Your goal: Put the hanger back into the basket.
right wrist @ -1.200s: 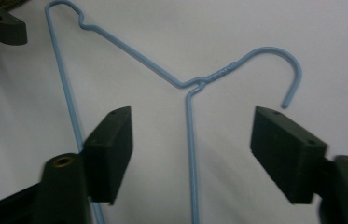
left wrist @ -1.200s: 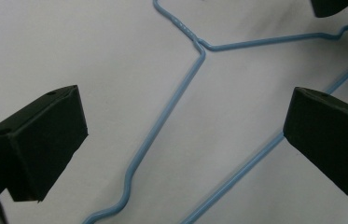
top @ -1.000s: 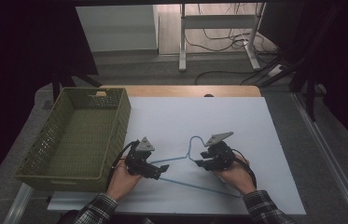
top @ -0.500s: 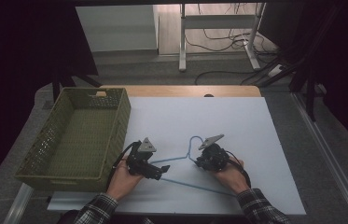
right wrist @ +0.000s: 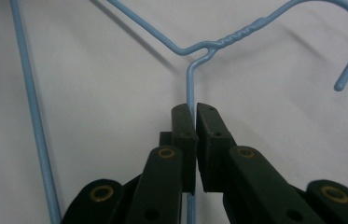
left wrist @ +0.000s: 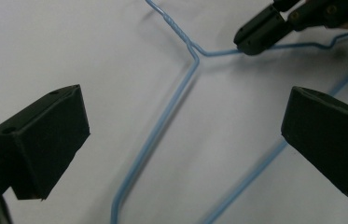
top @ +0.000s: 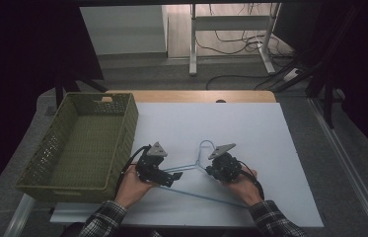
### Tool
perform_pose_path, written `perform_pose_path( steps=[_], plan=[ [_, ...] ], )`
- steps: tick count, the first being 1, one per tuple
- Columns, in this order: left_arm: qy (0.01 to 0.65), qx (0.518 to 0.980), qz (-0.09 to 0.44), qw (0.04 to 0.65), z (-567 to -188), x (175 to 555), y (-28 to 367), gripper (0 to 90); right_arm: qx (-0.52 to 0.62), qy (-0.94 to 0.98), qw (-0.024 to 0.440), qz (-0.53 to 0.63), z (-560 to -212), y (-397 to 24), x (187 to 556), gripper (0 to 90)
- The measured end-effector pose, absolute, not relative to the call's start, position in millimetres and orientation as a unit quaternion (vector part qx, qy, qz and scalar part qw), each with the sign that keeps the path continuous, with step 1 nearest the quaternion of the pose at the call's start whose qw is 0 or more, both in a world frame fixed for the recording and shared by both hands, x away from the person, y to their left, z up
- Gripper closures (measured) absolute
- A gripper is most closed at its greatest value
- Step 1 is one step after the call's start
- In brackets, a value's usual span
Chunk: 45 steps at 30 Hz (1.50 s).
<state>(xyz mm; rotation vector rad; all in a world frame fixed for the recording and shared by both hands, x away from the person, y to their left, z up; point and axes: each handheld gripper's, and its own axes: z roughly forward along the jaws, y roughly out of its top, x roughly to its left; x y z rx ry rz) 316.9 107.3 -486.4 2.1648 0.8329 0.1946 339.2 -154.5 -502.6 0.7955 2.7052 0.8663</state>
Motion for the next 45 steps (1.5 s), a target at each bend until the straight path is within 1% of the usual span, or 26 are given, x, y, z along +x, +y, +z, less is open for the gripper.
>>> perform_pose_path(
  steps=[3, 5, 10, 11, 16, 19, 20, 26, 31, 34, 38, 39, 40, 41, 42, 43, 44, 45],
  plan=[
    [0.329, 0.855, 0.077, 0.395, -482.6, 325.5, 99.3, 3.4, 0.265, 0.913, 0.099, 0.294, -500.3, -154.2, 337.6, 86.6],
    [0.328, 0.857, 0.077, 0.390, -481.1, 331.6, 93.6, 8.3, 0.264, 0.912, 0.100, 0.297, -499.4, -154.3, 337.1, 86.5],
    [0.330, 0.860, 0.056, 0.385, -481.0, 352.5, 74.7, 26.6, 0.263, 0.911, 0.100, 0.300, -497.5, -155.0, 337.0, 86.5],
    [0.332, 0.860, 0.050, 0.385, -481.9, 357.6, 70.6, 31.8, 0.263, 0.911, 0.099, 0.301, -496.9, -155.0, 336.8, 86.5],
    [0.348, 0.860, 0.021, 0.373, -489.1, 380.0, 54.6, 37.3, 0.263, 0.910, 0.099, 0.304, -495.7, -155.5, 336.1, 86.6],
    [0.351, 0.860, -0.002, 0.371, -494.2, 388.2, 49.9, 43.5, 0.263, 0.909, 0.099, 0.306, -494.8, -155.8, 335.5, 86.5],
    [0.352, 0.858, -0.008, 0.373, -495.4, 389.4, 48.5, 47.2, 0.264, 0.909, 0.099, 0.308, -494.4, -155.6, 335.1, 86.5],
    [0.356, 0.856, -0.033, 0.373, -502.1, 394.3, 43.9, 60.3, 0.258, 0.909, 0.103, 0.311, -491.9, -156.0, 333.8, 86.5],
    [0.366, 0.843, -0.066, 0.388, -502.9, 395.8, 46.9, 72.3, 0.257, 0.908, 0.101, 0.314, -491.6, -155.1, 332.8, 86.4],
    [0.374, 0.836, -0.076, 0.393, -502.0, 395.7, 48.9, 75.7, 0.254, 0.909, 0.102, 0.314, -490.9, -155.5, 332.8, 86.3],
    [0.393, 0.813, -0.109, 0.416, -501.9, 395.1, 55.5, 79.8, 0.259, 0.906, 0.093, 0.323, -489.8, -156.9, 333.3, 85.2],
    [0.398, 0.802, -0.123, 0.429, -501.5, 394.7, 57.9, 80.9, 0.261, 0.905, 0.092, 0.324, -489.3, -157.3, 333.2, 83.4],
    [0.403, 0.790, -0.134, 0.442, -500.4, 393.9, 60.5, 84.1, 0.263, 0.904, 0.088, 0.324, -487.2, -158.4, 333.3, 76.8],
    [0.404, 0.779, -0.145, 0.457, -498.9, 392.8, 63.4, 84.1, 0.263, 0.904, 0.088, 0.324, -487.2, -158.4, 333.3, 76.8],
    [0.405, 0.770, -0.151, 0.469, -496.6, 391.3, 66.0, 85.5, 0.264, 0.902, 0.087, 0.329, -484.9, -159.3, 332.9, 74.7],
    [0.400, 0.770, -0.135, 0.478, -489.7, 386.6, 68.4, 86.2, 0.267, 0.898, 0.080, 0.341, -478.2, -162.0, 332.1, 71.2],
    [0.400, 0.770, -0.135, 0.478, -489.7, 386.6, 68.4, 86.2, 0.267, 0.898, 0.080, 0.341, -478.2, -162.0, 332.1, 71.2],
    [0.393, 0.772, -0.124, 0.483, -483.9, 382.2, 70.9, 86.3, 0.270, 0.893, 0.078, 0.351, -471.4, -164.7, 331.4, 69.0]
  ],
)
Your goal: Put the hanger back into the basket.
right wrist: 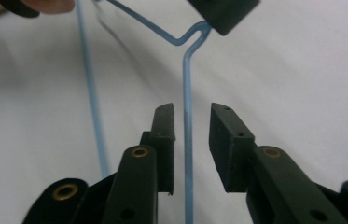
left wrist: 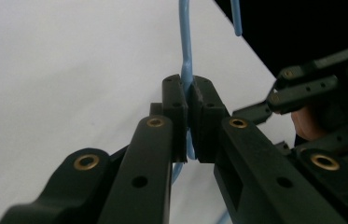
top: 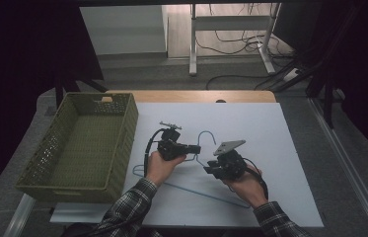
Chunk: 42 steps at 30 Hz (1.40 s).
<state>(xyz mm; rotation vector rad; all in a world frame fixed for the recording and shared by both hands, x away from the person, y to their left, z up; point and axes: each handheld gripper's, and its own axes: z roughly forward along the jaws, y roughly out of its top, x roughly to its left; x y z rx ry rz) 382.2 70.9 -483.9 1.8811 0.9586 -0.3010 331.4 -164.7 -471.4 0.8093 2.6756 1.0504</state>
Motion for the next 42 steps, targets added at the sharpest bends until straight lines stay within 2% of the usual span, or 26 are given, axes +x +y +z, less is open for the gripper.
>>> perform_pose_path(
  steps=[10, 11, 13, 14, 16, 17, 18, 19, 20, 21, 24, 26, 30, 36, 42],
  plan=[
    [0.372, 0.763, -0.113, 0.517, -471.3, 362.8, 76.4, 86.2, 0.267, 0.894, 0.042, 0.358, -459.7, -155.8, 338.1, 69.4],
    [0.369, 0.765, -0.112, 0.516, -470.0, 361.1, 76.3, 86.1, 0.259, 0.899, 0.035, 0.352, -459.2, -149.4, 339.0, 73.5],
    [0.359, 0.769, -0.110, 0.517, -466.8, 357.5, 75.5, 85.9, 0.256, 0.901, 0.032, 0.348, -459.1, -146.8, 339.0, 75.7],
    [0.356, 0.773, -0.105, 0.514, -465.3, 356.3, 75.1, 85.1, 0.246, 0.906, 0.021, 0.345, -458.8, -143.4, 338.7, 85.1],
    [0.342, 0.786, -0.096, 0.506, -460.8, 353.7, 75.1, 84.3, 0.240, 0.908, 0.024, 0.343, -458.4, -142.4, 337.5, 86.1],
    [0.335, 0.792, -0.093, 0.502, -458.2, 352.2, 75.8, 82.0, 0.237, 0.909, 0.021, 0.341, -457.9, -141.6, 336.3, 86.6],
    [0.332, 0.798, -0.083, 0.497, -454.7, 349.8, 76.7, 76.0, 0.236, 0.910, 0.017, 0.339, -457.0, -141.2, 335.4, 86.7],
    [0.327, 0.805, -0.070, 0.490, -450.8, 347.2, 78.1, 64.2, 0.228, 0.911, 0.026, 0.343, -453.4, -141.5, 332.8, 86.8],
    [0.321, 0.813, -0.058, 0.482, -446.7, 344.4, 80.4, 59.3, 0.228, 0.910, 0.023, 0.346, -450.8, -142.4, 331.8, 86.9],
    [0.315, 0.821, -0.043, 0.474, -441.8, 340.6, 84.6, 59.3, 0.228, 0.910, 0.023, 0.346, -450.8, -142.4, 331.8, 86.9],
    [0.298, 0.838, -0.026, 0.457, -433.2, 334.2, 95.6, 48.1, 0.218, 0.908, 0.028, 0.356, -443.0, -144.6, 330.1, 86.9],
    [0.284, 0.850, -0.017, 0.444, -428.5, 330.0, 105.4, 45.1, 0.212, 0.908, 0.028, 0.359, -438.9, -145.2, 328.5, 86.9],
    [0.244, 0.879, -0.011, 0.408, -424.1, 325.8, 112.8, 49.1, 0.196, 0.911, 0.022, 0.363, -434.4, -144.1, 325.5, 86.9],
    [0.193, 0.917, -0.008, 0.348, -419.6, 327.7, 102.4, 50.5, 0.177, 0.916, 0.018, 0.360, -433.8, -137.7, 323.5, 86.9],
    [0.186, 0.931, -0.019, 0.312, -423.0, 335.7, 92.3, 59.7, 0.171, 0.915, 0.014, 0.364, -431.0, -137.1, 323.2, 86.9]
  ],
)
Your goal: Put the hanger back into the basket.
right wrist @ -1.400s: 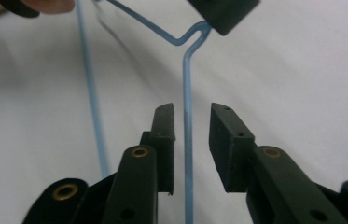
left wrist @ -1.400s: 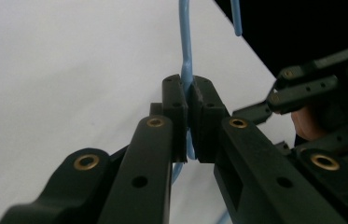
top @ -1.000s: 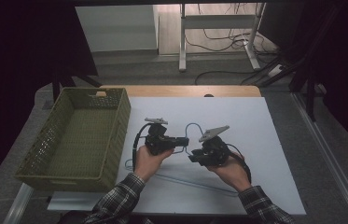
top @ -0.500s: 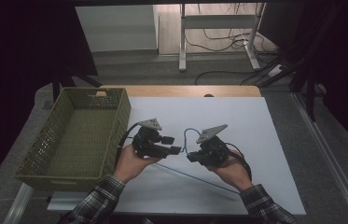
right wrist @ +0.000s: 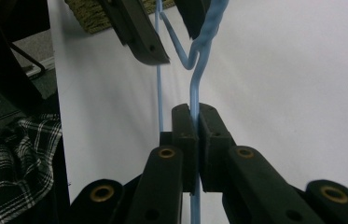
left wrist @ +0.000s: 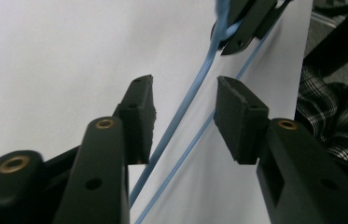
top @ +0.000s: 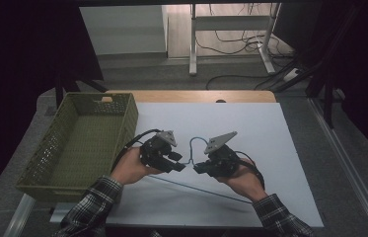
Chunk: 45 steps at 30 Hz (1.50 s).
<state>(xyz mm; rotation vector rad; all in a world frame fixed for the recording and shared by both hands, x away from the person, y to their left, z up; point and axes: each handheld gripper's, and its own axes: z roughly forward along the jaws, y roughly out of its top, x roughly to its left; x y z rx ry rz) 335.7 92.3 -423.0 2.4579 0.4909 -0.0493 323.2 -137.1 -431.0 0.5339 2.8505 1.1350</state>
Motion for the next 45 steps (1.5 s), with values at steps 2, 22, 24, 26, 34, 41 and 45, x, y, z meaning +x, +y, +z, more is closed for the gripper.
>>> perform_pose_path(
  steps=[2, 22, 24, 26, 34, 41, 45],
  plan=[
    [0.183, 0.933, -0.026, 0.309, -424.4, 336.8, 89.6, 63.7, 0.171, 0.915, 0.014, 0.364, -430.0, -137.5, 322.6, 86.9],
    [0.191, 0.929, -0.085, 0.304, -422.6, 336.8, 80.2, 87.4, 0.167, 0.915, 0.046, 0.365, -427.8, -143.6, 323.4, 74.8],
    [0.197, 0.927, -0.078, 0.309, -420.0, 336.8, 82.1, 87.5, 0.176, 0.908, 0.058, 0.375, -423.4, -147.9, 323.1, 68.5],
    [0.209, 0.924, -0.071, 0.312, -417.7, 336.9, 84.3, 87.5, 0.181, 0.903, 0.067, 0.383, -418.9, -152.7, 322.7, 65.5],
    [0.261, 0.902, -0.064, 0.338, -408.5, 344.1, 104.5, 87.4, 0.215, 0.881, 0.085, 0.412, -402.3, -179.9, 313.6, 47.7],
    [0.296, 0.882, -0.055, 0.362, -395.4, 346.5, 120.3, 87.5, 0.251, 0.865, 0.078, 0.428, -402.8, -203.6, 308.2, 35.3],
    [0.313, 0.871, -0.050, 0.376, -383.5, 348.9, 130.4, 87.5, 0.265, 0.860, 0.071, 0.431, -406.3, -211.8, 304.6, 28.6]
  ],
)
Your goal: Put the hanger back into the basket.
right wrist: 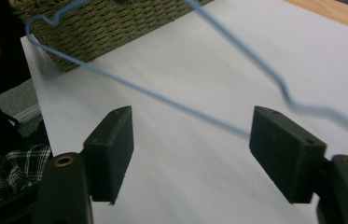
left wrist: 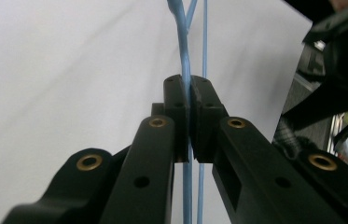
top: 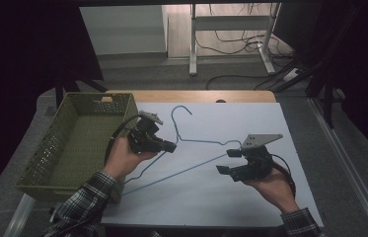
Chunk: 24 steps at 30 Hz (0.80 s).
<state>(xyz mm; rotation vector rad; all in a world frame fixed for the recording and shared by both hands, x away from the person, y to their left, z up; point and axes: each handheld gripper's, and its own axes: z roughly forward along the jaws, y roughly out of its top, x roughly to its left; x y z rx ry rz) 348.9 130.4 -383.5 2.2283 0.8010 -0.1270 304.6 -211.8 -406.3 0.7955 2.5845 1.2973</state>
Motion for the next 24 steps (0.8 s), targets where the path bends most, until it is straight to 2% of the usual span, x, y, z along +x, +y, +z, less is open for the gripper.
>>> perform_pose_path(
  steps=[11, 24],
  plan=[
    [0.338, 0.858, -0.003, 0.387, -340.1, 350.1, 164.7, 87.4, 0.297, 0.836, 0.087, 0.453, -410.3, -231.0, 295.6, 9.9],
    [0.409, 0.828, 0.062, 0.379, -331.2, 351.2, 252.0, 87.5, 0.321, 0.831, 0.089, 0.446, -424.7, -243.8, 289.2, 4.3]
  ],
)
